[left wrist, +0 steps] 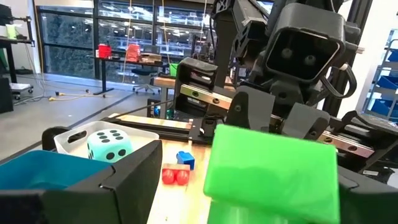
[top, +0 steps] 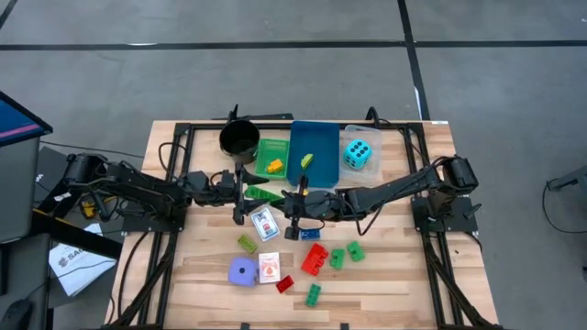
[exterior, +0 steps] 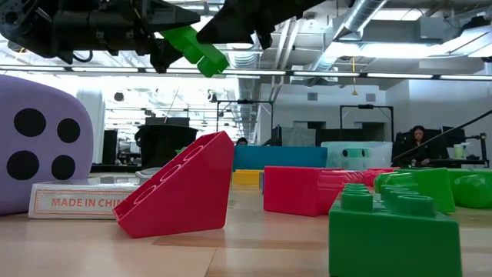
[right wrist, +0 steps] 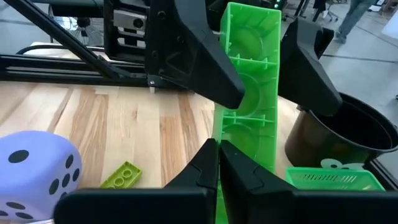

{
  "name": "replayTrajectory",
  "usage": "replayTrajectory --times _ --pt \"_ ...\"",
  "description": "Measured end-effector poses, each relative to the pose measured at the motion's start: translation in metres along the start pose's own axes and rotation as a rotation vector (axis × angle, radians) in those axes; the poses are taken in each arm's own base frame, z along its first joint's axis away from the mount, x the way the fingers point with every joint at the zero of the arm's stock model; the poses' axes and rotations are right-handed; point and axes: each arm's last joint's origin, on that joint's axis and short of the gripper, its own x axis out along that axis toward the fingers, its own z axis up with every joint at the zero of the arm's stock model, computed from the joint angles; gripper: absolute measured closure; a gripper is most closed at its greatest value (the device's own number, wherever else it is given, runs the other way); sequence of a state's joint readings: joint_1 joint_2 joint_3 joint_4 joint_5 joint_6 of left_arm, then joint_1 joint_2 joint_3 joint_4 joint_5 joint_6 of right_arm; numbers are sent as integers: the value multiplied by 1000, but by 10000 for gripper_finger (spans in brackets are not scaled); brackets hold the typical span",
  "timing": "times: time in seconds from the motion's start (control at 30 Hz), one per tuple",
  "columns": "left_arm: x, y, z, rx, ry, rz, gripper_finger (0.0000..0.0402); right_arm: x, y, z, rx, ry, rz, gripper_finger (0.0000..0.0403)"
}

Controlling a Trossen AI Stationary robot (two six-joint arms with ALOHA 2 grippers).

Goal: Pick & Place Toys
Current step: Put the large stud green game piece into the green bin

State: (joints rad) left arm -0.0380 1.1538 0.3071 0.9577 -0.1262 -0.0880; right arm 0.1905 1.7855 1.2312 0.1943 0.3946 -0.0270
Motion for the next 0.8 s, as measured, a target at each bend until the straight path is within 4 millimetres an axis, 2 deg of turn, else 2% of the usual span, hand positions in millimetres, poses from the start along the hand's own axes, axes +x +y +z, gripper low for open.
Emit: replayTrajectory --times 0.5,0.63,0.8 --pt "0 1 0 31 -5 34 127 0 0 3 12 -28 -9 403" --pt "0 1 0 31 -5 34 170 0 -1 3 13 -30 -19 403" --pt "0 1 1 29 -7 29 260 0 -1 2 11 -26 -35 403"
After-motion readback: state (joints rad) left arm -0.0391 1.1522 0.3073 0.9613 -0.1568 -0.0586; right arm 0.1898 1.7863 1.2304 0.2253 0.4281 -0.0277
